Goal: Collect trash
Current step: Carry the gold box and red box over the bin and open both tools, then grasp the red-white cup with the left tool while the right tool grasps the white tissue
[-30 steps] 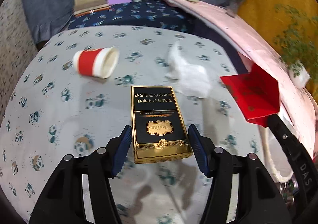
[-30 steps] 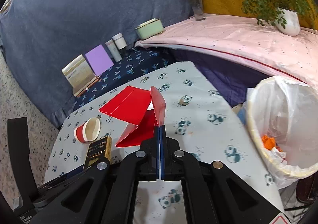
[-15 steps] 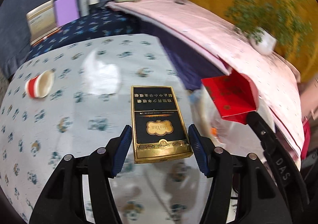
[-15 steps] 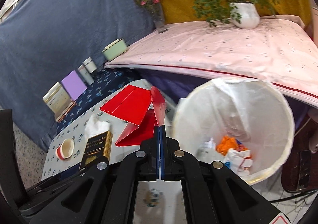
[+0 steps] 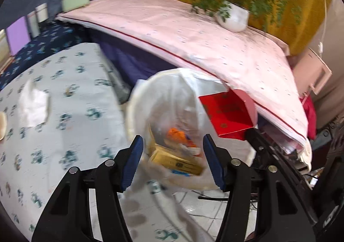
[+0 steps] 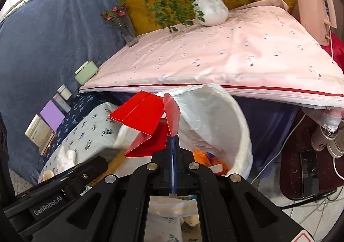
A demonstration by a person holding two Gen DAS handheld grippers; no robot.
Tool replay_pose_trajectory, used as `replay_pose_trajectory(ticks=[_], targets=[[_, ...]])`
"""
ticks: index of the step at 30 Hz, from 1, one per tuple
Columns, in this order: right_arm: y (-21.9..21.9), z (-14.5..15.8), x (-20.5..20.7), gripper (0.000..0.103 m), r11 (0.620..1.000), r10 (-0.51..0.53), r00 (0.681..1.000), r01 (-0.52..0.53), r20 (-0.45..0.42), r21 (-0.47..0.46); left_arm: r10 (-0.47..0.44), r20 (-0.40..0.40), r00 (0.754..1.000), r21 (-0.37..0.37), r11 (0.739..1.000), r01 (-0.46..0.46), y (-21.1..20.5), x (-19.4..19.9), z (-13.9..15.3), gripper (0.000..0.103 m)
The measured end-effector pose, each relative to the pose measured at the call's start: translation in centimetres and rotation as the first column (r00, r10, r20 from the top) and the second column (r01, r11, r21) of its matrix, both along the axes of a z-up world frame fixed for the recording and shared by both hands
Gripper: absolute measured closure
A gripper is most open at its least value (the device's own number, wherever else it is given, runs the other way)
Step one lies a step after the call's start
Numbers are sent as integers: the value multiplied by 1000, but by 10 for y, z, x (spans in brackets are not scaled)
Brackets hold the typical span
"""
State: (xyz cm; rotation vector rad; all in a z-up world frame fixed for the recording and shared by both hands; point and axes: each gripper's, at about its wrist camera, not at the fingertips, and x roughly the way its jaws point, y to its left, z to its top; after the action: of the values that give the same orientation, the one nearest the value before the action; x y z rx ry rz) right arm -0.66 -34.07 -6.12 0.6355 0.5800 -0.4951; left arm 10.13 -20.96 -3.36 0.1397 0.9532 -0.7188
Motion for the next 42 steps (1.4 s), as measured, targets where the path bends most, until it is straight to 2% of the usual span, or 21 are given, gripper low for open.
replay_pose_trajectory(ticks=[4, 7, 10, 17, 23, 26, 33, 42], targets=[[-9, -6, -2, 102, 1000, -14, 1000, 14, -6, 9, 8, 12, 1000, -23, 1000, -8, -7, -2, 1, 33], [-12, -9, -1, 101, 1000, -13, 1000, 13, -11, 13, 19, 15, 1000, -23, 1000, -19, -9, -1, 1, 32], [-11, -10, 0, 96, 1000, -13, 1000, 13, -12, 14, 36, 14, 999, -18, 999, -36, -5, 2, 0, 32], [-5, -11, 3, 95, 1000, -3, 1000, 3, -10, 21, 84, 23, 996, -11, 996, -84, 10, 8, -1, 30], [13, -3, 13, 90, 999, 35, 999, -35, -10, 11, 165, 35, 986, -15, 986, -164, 39, 13, 0, 19], [27, 1, 19, 80, 998, 58, 998, -58, -8, -2, 224, 42, 974, -15, 975, -223, 58, 18, 0, 14], [61, 11, 37, 75, 992, 127, 992, -127, -4, -19, 336, 30, 941, -16, 942, -335, 110, 34, -2, 13], [122, 20, 72, 75, 968, 245, 969, -246, -20, -46, 477, 40, 878, -5, 879, -477, 187, 54, -5, 13]])
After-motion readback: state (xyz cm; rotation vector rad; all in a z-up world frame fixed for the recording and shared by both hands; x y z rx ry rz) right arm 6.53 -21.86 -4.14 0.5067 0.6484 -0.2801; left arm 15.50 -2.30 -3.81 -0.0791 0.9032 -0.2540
